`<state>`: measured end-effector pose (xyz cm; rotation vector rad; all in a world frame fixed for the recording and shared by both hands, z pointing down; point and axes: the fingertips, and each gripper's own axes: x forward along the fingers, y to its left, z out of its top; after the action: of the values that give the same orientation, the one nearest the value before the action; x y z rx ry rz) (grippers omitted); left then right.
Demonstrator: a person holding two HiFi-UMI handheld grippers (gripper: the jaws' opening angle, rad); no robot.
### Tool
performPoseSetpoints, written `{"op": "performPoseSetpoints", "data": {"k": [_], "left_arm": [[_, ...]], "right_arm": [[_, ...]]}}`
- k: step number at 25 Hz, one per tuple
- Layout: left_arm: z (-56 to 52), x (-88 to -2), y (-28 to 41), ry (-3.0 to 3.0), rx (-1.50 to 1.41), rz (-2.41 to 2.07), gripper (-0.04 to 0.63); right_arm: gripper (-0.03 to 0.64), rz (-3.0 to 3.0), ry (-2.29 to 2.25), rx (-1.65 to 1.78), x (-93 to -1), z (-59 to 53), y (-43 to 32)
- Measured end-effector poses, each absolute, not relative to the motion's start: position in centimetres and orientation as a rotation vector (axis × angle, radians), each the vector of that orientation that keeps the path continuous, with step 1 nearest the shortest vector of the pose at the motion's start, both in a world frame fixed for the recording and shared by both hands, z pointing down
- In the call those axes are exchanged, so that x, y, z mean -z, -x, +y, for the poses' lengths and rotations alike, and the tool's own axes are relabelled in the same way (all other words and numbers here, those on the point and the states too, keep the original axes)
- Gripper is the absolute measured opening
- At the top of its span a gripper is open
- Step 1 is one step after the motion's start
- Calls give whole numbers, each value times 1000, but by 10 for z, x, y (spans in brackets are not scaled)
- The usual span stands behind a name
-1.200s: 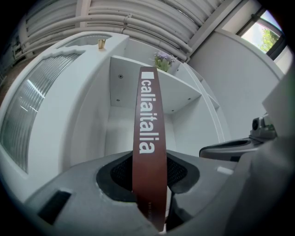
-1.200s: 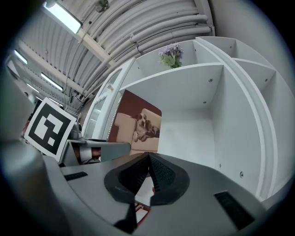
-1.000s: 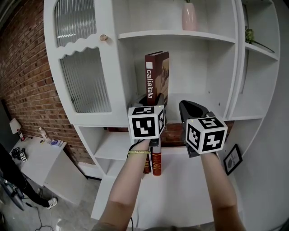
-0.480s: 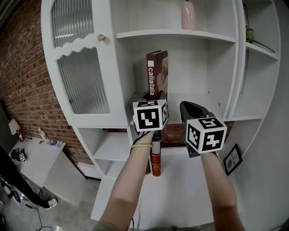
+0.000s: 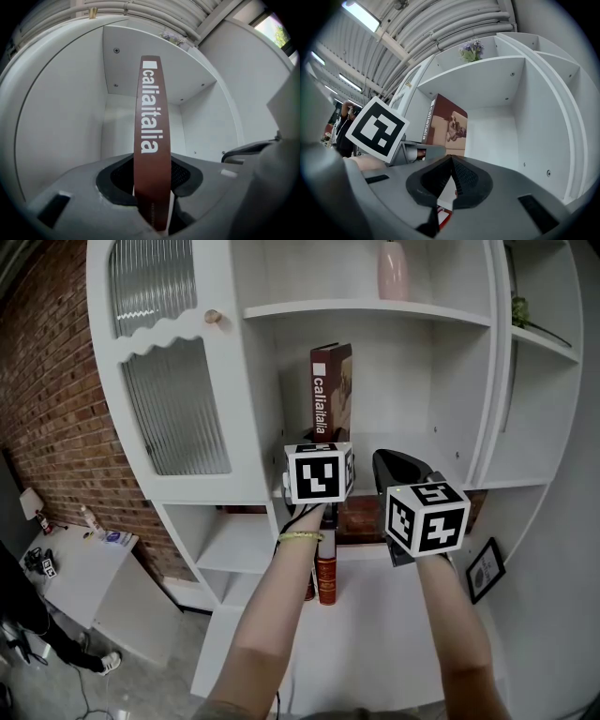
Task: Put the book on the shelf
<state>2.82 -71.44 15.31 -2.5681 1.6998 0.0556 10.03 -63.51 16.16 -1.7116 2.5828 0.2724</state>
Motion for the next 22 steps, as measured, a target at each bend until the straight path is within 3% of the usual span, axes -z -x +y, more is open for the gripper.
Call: {"op": "performPoseSetpoints", "data": {"k": [5, 11, 22], "left_arm": [[-713, -153, -29, 2563, -51, 1682, 146], [-702, -152, -27, 2552, -99, 1676, 214], [-676, -144, -17, 2552, -117, 1666, 227]], "right_arm": [[6, 2579, 1711, -279, -159, -633, -99], [6, 2572, 1718, -277, -159, -627, -104], [6, 2575, 1727, -275, -160, -612, -101]]}}
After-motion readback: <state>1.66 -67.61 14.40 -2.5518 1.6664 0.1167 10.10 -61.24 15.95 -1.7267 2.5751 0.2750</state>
